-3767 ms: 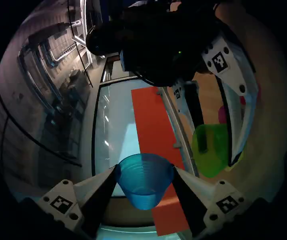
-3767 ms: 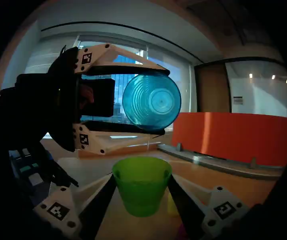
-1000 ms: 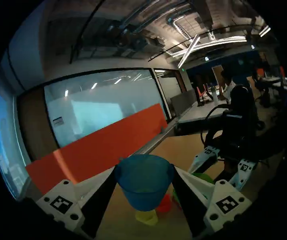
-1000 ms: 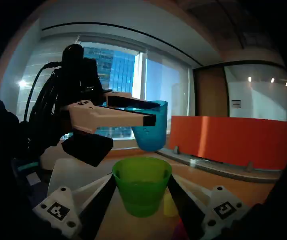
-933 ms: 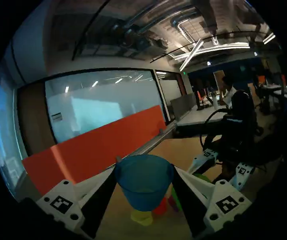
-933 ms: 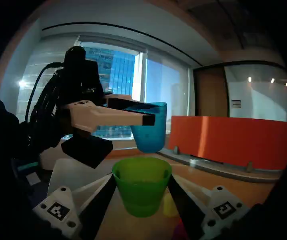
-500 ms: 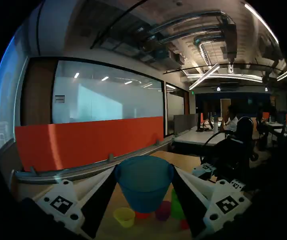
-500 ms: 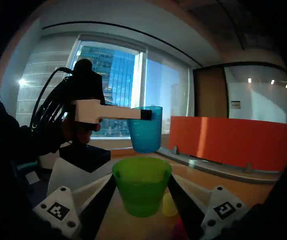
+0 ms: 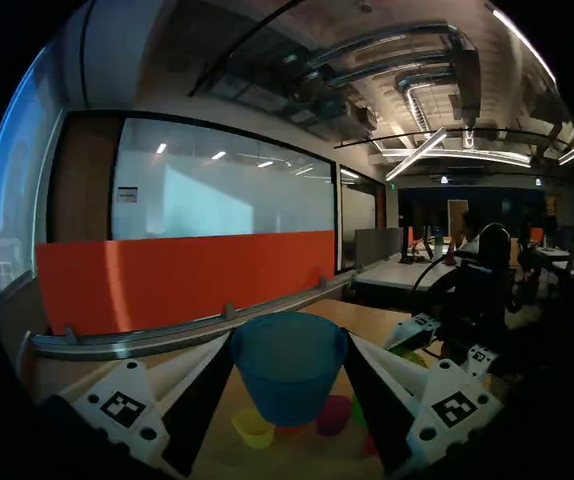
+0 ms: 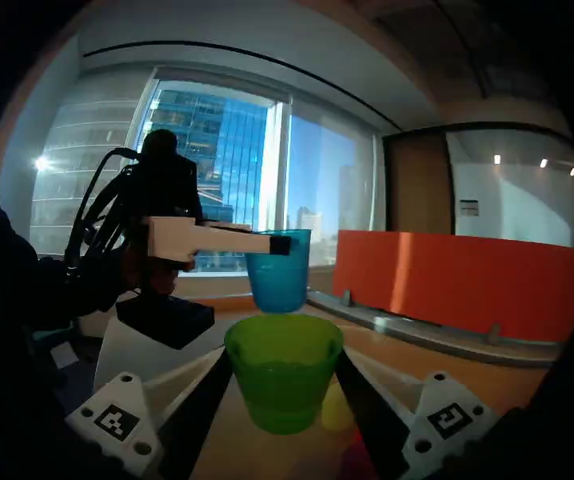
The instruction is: Pour water
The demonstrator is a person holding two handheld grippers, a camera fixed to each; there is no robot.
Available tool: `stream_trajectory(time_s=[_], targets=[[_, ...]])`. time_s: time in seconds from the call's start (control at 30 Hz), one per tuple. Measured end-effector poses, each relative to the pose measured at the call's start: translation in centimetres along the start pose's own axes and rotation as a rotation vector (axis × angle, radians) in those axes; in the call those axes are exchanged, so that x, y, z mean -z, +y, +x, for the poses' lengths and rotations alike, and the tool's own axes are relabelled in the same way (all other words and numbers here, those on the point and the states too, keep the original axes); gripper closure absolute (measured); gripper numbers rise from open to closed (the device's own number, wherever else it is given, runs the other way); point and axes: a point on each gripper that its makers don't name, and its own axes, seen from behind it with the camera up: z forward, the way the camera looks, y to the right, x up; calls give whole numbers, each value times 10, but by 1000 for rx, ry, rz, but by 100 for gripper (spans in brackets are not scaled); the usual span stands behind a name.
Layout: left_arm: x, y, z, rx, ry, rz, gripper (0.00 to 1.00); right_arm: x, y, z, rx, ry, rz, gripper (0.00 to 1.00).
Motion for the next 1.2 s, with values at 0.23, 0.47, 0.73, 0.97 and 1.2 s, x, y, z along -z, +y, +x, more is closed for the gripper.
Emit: stream_trajectory(time_s=[0.23,0.47,0.73,0.97,1.2], targets=[[8,-10,-23,3,-26,34,11,12,14,-2,-2,-10,-34,12],[15,-15,-41,-12,-44,60,10,31,34,-8,1,-28,-87,12],[20,-10,-57,-24,-61,61,10,56,59,-10,-6,-32,-151,11],[22,-5,-68,-37,-80,61,10,79,77,-17,-9,-38,-205,11],[19,-2,-85,-44,-112,58,10,92,90,-25,-30,-49,-240,11]])
